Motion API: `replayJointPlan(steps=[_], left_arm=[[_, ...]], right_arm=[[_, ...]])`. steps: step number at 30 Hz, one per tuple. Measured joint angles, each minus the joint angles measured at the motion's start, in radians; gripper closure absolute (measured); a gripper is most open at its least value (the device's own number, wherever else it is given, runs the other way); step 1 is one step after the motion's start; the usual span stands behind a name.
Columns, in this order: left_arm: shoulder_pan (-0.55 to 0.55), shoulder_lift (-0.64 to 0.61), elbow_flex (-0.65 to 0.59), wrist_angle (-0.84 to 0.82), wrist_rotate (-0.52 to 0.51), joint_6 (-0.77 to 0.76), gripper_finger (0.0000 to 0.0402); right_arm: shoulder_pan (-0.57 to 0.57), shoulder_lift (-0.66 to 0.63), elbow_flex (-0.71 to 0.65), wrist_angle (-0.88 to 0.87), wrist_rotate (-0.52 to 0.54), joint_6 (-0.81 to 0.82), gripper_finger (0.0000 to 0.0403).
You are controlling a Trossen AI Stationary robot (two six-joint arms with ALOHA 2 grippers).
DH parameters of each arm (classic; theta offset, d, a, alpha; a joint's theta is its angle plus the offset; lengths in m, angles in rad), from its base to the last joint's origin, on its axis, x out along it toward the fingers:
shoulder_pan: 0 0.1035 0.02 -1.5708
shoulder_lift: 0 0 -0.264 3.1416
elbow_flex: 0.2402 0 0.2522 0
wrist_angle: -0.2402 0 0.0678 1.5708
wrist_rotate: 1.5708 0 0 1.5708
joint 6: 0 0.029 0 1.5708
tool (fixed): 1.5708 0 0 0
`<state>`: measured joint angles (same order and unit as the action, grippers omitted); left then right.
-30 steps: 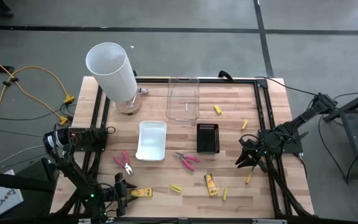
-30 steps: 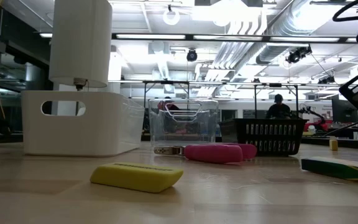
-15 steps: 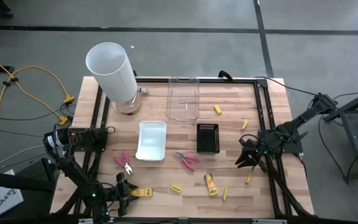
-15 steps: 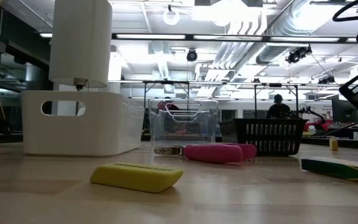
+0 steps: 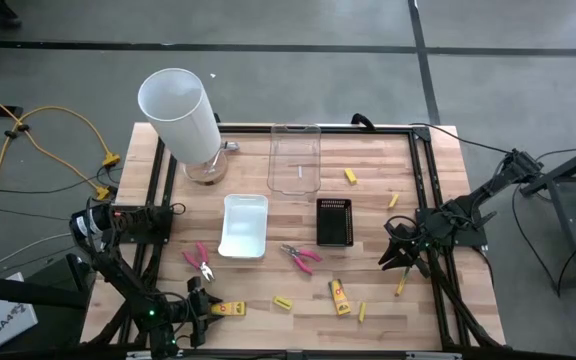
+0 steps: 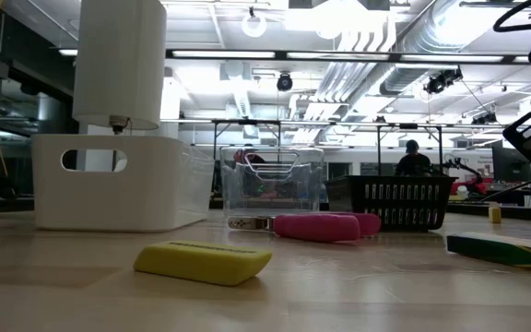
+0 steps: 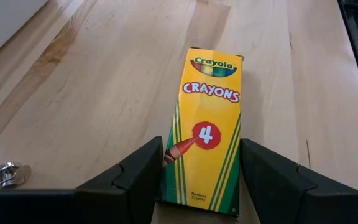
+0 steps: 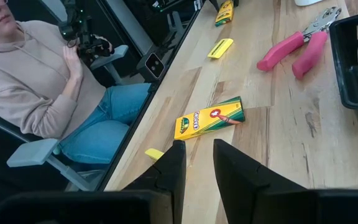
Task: Pick & Place School Supplies
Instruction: Put the left box of crayon into the white bin
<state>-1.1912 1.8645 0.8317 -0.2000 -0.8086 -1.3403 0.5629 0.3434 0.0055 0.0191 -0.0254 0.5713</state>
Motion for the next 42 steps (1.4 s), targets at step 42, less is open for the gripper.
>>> replayJointPlan(steps=[42], left_arm=[[0.025,-0.055,-0.003,0.007,0.0,0.11,0.0252]], right_arm=[[0.0,0.0,0.0,0.0,0.0,0.0,0.0329]])
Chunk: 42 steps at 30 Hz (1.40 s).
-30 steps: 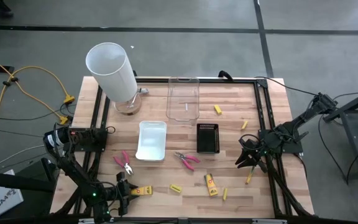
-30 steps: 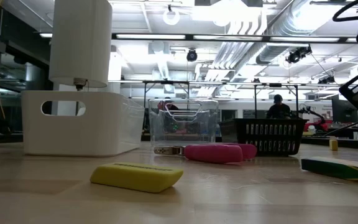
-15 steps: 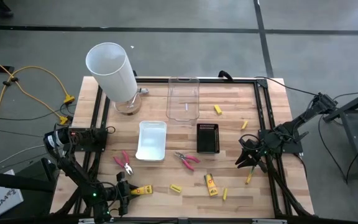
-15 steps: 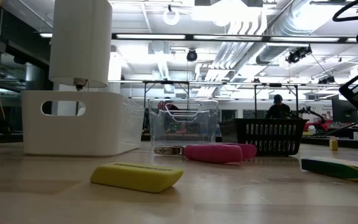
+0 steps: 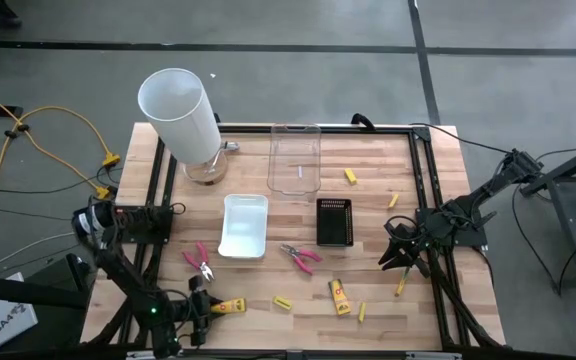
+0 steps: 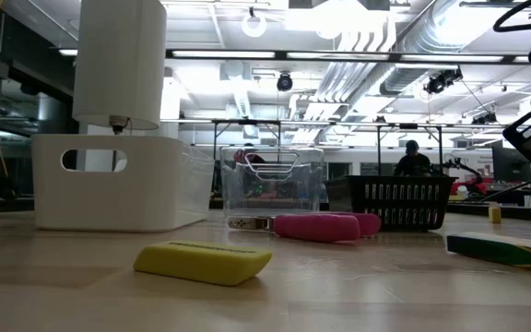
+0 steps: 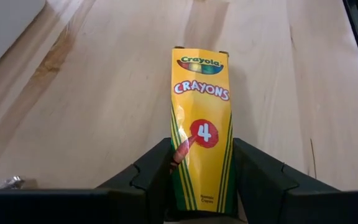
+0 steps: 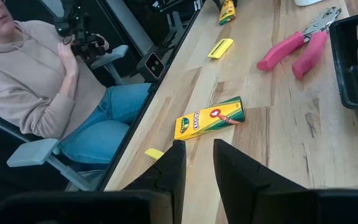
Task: Pick & Place School Supplies
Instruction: Put the left box of crayon into the white bin
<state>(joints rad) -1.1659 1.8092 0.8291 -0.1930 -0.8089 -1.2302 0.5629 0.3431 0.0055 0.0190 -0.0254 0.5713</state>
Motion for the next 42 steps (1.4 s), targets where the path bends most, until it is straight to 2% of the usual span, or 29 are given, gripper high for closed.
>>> replayJointPlan(steps=[12,26,33,42], left_arm=[[0.094,-0.112,-0.001,0.038,0.019,0.259,0.0252],[0.253,-0.275,0.001,0.041,0.067,0.48,0.0252],[0.336,-0.357,0.001,0.013,0.085,0.542,0.0252],[0.4,-0.46,0.001,-0.147,0.084,0.482,0.0252]], right_arm=[[0.0,0.0,0.0,0.0,0.0,0.0,0.0329],[0.0,0.0,0.0,0.0,0.0,0.0,0.0329],[0.0,0.0,0.0,0.0,0.0,0.0,0.0329],[0.0,0.0,0.0,0.0,0.0,0.0,0.0329]])
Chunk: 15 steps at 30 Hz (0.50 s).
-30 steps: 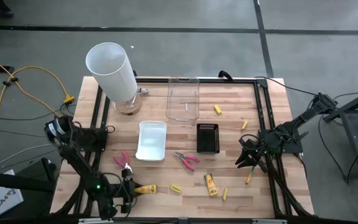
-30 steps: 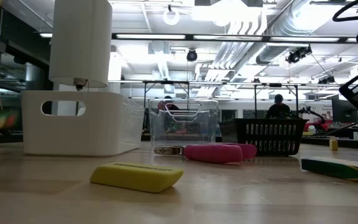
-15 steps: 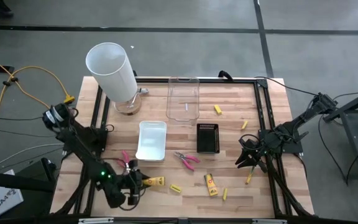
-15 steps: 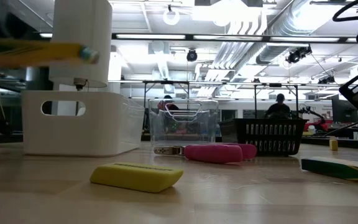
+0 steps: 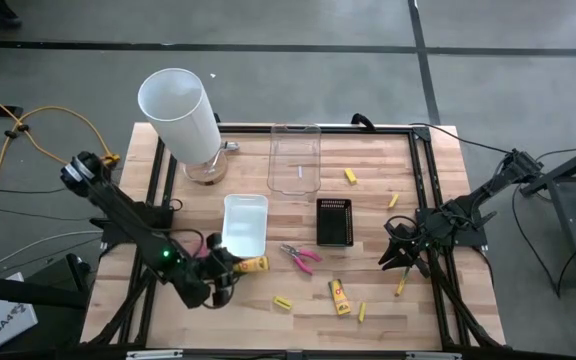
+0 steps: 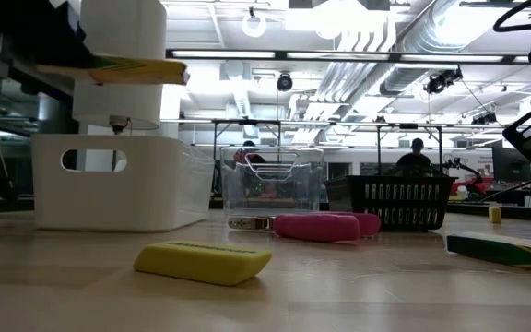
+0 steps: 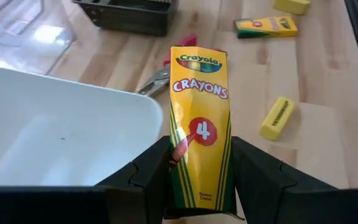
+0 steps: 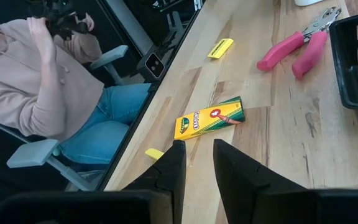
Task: Pick & Place School Supplies
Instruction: Put the left box of crayon into the white bin
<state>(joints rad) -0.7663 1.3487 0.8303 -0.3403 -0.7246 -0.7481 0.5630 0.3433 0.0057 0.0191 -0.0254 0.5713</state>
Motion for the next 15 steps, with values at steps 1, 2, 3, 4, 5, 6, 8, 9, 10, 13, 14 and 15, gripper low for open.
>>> replayJointPlan(steps=[1,2,3,4,5,6,8,9,10,13,14,15], left_arm=[[0.006,-0.012,0.0,-0.016,0.0,-0.006,0.0252],[0.012,-0.023,0.0,-0.038,0.0,-0.018,0.0252],[0.019,-0.033,0.0,-0.064,0.0,-0.036,0.0252],[0.025,-0.044,0.0,-0.09,0.0,-0.053,0.0252],[0.032,-0.052,0.0,-0.114,0.0,-0.074,0.0252],[0.036,-0.061,0.0,-0.136,0.0,-0.092,0.0252],[0.047,-0.077,0.0,-0.179,-0.001,-0.116,0.0252],[0.052,-0.083,0.0,-0.191,-0.003,-0.123,0.0252],[0.058,-0.09,0.001,-0.203,-0.003,-0.134,0.0252],[0.079,-0.104,0.001,-0.232,-0.002,-0.141,0.0252],[0.086,-0.108,0.001,-0.237,-0.003,-0.141,0.0252],[0.092,-0.111,0.001,-0.246,-0.002,-0.141,0.0252]], right_arm=[[0.0,0.0,0.0,0.0,0.0,0.0,0.0329],[0.0,0.0,0.0,0.0,0.0,0.0,0.0329],[0.0,0.0,0.0,0.0,0.0,0.0,0.0329],[0.0,0.0,0.0,0.001,0.0,0.0,0.0329],[0.0,0.0,0.0,0.001,0.0,0.0,0.0329],[0.0,0.0,0.0,0.001,0.0,0.0,0.0329],[0.0,0.0,0.0,0.001,0.0,0.0,0.0329],[0.0,0.0,0.0,0.001,0.0,0.0,0.0329],[0.0,0.0,0.0,0.001,0.0,0.0,0.0329],[0.0,0.0,0.0,0.002,0.0,0.0,0.0329],[0.0,0.0,0.0,0.003,0.0,0.0,0.0329],[0.0,0.0,0.0,0.004,0.0,0.0,0.0329]])
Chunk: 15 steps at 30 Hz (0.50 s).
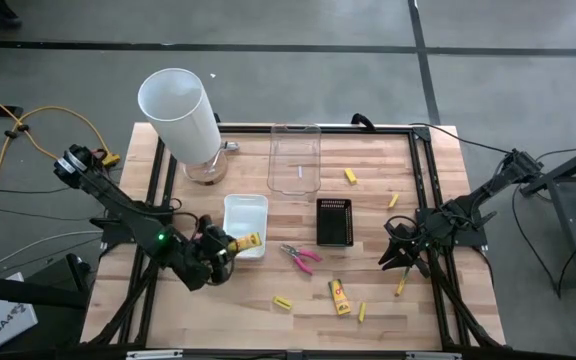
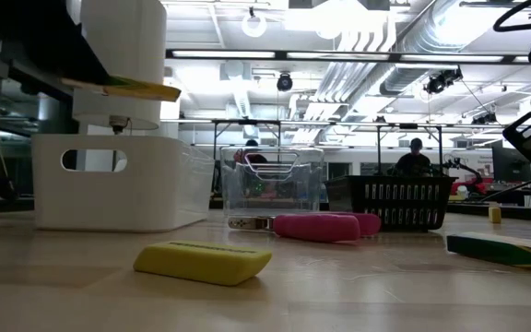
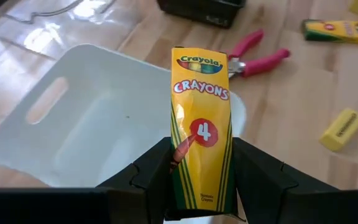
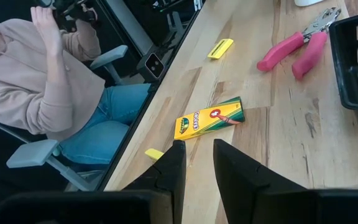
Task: Pick & Place School Supplies
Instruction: Put the left box of crayon into the white bin
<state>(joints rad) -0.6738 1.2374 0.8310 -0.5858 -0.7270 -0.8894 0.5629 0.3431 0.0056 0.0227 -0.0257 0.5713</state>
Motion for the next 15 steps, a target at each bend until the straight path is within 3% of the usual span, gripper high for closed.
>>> replayJointPlan(steps=[15], left_arm=[[0.171,-0.007,-0.039,-0.034,0.131,0.005,0.0252]], right_arm=[[0.0,0.0,0.0,0.002,0.0,0.0,0.0329]])
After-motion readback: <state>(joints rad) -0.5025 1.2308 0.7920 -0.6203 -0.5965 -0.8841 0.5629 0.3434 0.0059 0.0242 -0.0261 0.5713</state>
